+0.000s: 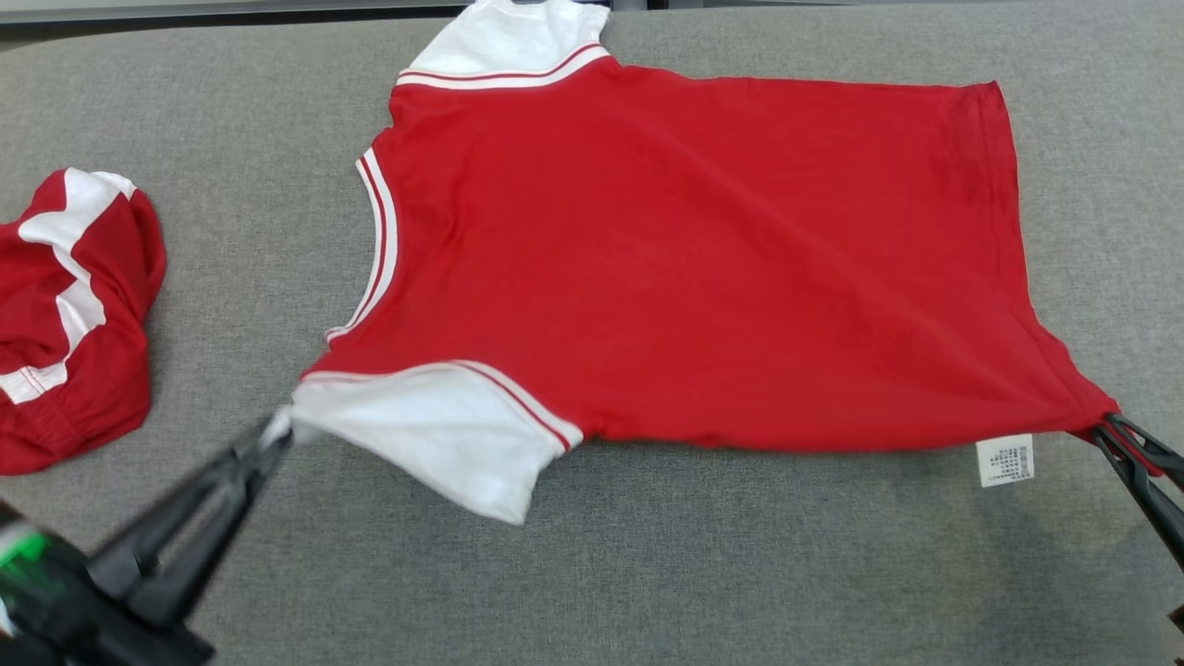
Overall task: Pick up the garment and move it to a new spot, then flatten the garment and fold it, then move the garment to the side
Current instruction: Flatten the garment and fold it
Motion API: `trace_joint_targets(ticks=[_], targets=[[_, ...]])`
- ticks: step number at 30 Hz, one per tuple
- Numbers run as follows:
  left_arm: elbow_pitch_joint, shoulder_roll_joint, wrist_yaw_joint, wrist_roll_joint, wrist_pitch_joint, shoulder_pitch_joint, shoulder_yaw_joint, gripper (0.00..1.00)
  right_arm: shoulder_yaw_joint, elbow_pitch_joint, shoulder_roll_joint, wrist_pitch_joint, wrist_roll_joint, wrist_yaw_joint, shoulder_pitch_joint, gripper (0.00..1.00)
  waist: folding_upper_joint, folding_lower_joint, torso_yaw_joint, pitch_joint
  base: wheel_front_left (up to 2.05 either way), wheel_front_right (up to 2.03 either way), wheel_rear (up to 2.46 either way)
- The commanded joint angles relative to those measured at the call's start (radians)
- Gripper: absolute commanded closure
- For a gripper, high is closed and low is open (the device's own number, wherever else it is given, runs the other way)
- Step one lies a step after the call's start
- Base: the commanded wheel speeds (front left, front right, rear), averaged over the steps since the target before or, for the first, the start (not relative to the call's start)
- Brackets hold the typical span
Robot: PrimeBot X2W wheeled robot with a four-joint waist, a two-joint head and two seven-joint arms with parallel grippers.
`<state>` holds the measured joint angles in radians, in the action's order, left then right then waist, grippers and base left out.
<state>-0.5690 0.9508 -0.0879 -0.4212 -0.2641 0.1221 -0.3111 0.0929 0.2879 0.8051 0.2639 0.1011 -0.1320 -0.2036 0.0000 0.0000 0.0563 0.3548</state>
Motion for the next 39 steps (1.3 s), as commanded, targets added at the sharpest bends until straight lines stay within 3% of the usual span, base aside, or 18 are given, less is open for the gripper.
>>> trace_joint_targets(ticks=[1, 5, 10, 20, 21, 22, 24, 31, 34, 39], targets=[[0.015, -0.014, 0.024, -0.012, 0.000, -0.043, 0.023, 1.00, 0.009, -0.013, 0.002, 0.000, 0.013, 0.002, 0.024, 1.00, 0.0000, 0.0000, 0.001, 0.002, 0.00, 0.00, 0.00], [0.106, -0.046, 0.114, -0.009, 0.000, -0.153, 0.037, 1.00, 0.056, -0.089, -0.007, 0.001, 0.052, 0.002, 0.095, 1.00, 0.0000, 0.0000, -0.005, 0.019, 0.00, 0.00, 0.00], [0.255, -0.089, 0.173, 0.032, 0.015, -0.346, -0.031, 1.00, 0.135, -0.196, -0.031, 0.001, 0.082, 0.002, 0.245, 1.00, 0.0000, 0.0000, -0.027, 0.073, 0.00, 0.00, 0.00], [0.556, -0.204, 0.215, 0.114, 0.016, -0.714, -0.198, 1.00, 0.243, -0.324, -0.086, 0.000, 0.068, 0.002, 0.506, 1.00, 0.0000, 0.0000, -0.050, 0.184, 0.00, 0.00, 0.00], [0.619, -0.219, 0.217, 0.124, 0.013, -0.755, -0.217, 1.00, 0.245, -0.330, -0.106, 0.001, 0.054, 0.002, 0.543, 0.54, 0.0000, 0.0000, -0.056, 0.197, 0.00, 0.00, 0.00], [0.647, -0.227, 0.217, 0.128, 0.011, -0.772, -0.223, 0.84, 0.238, -0.326, -0.119, 0.000, 0.047, 0.002, 0.561, 0.00, 0.0000, 0.0000, -0.059, 0.204, 0.00, 0.00, 0.00], [0.691, -0.254, 0.215, 0.118, 0.007, -0.796, -0.222, 0.00, 0.228, -0.322, -0.142, 0.001, 0.032, 0.002, 0.566, 0.00, 0.0000, 0.0000, -0.061, 0.210, 0.00, 0.00, 0.00], [0.695, -0.296, 0.130, 0.162, -0.001, -0.735, -0.183, 0.00, 0.067, -0.218, -0.249, 0.001, -0.032, 0.002, 0.486, 0.00, 0.0000, 0.0000, -0.055, 0.193, 0.00, 0.00, 0.00], [0.657, -0.333, 0.084, 0.131, -0.001, -0.633, -0.139, 0.00, -0.019, -0.152, -0.329, 0.000, -0.041, 0.002, 0.397, 0.00, 0.0000, 0.0000, -0.048, 0.168, 0.00, 0.00, 0.00], [0.638, -0.386, 0.046, 0.074, 0.000, -0.443, -0.105, 0.00, -0.054, -0.125, -0.426, 0.000, -0.015, 0.002, 0.275, 0.00, 0.0000, 0.0000, -0.041, 0.124, 0.00, 0.00, 0.00]])
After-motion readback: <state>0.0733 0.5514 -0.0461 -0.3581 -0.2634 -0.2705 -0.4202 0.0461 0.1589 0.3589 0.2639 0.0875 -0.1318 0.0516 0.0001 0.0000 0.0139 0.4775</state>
